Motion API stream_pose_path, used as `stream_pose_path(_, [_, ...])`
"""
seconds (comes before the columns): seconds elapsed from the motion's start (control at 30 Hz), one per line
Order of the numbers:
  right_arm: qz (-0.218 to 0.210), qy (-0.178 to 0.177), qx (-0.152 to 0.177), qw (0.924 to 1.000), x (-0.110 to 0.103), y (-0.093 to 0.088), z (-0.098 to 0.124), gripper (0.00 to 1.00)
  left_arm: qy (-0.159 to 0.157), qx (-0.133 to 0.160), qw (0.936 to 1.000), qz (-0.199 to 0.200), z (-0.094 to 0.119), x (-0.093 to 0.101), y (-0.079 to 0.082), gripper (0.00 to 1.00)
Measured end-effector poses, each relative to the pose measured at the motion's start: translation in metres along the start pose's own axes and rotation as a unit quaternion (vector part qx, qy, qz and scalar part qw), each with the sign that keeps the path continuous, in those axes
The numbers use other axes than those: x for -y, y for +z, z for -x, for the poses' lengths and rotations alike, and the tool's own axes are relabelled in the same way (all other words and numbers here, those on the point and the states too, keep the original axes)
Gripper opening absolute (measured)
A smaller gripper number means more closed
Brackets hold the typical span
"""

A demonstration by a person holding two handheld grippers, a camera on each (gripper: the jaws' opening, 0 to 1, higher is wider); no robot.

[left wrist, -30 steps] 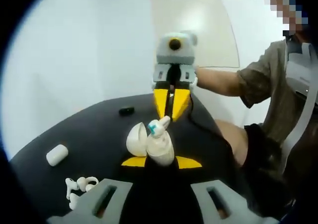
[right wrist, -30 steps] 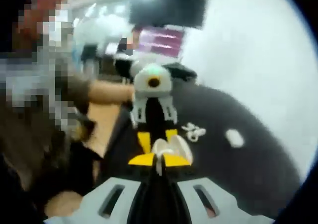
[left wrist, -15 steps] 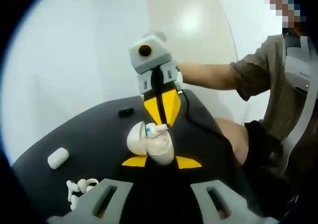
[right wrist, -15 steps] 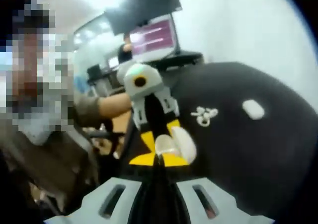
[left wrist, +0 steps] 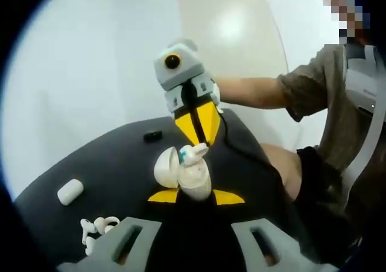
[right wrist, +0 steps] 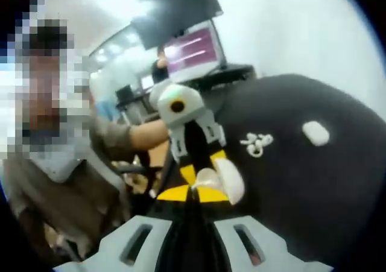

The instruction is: Pick up three earphones and place each one into its charging case using tactile feedback, ensure that each earphone is properly inserted and securely positioned inside the case.

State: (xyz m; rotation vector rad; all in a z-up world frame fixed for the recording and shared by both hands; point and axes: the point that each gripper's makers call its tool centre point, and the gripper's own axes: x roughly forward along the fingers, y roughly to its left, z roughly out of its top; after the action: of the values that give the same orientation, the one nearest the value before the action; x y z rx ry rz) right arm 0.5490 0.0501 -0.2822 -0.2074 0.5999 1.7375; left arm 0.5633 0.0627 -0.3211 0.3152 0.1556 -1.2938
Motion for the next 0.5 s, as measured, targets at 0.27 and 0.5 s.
stream_pose_path(0.27, [-0.027, 0.033, 0.0, 0.9991, -0.0027, 0.004, -0.0007, 0.06, -0.001, 0.0, 1.0, 0.004, 0.0, -0.0003, 0.0001, 0.16])
stream_pose_path(0.5, [-0.079, 0.041, 0.014, 0.9959, 0.0047, -0.0023, -0.0015, 0.06, -0.001, 0.0, 1.0, 0.002, 0.0006, -0.0004, -0.0001, 0.16])
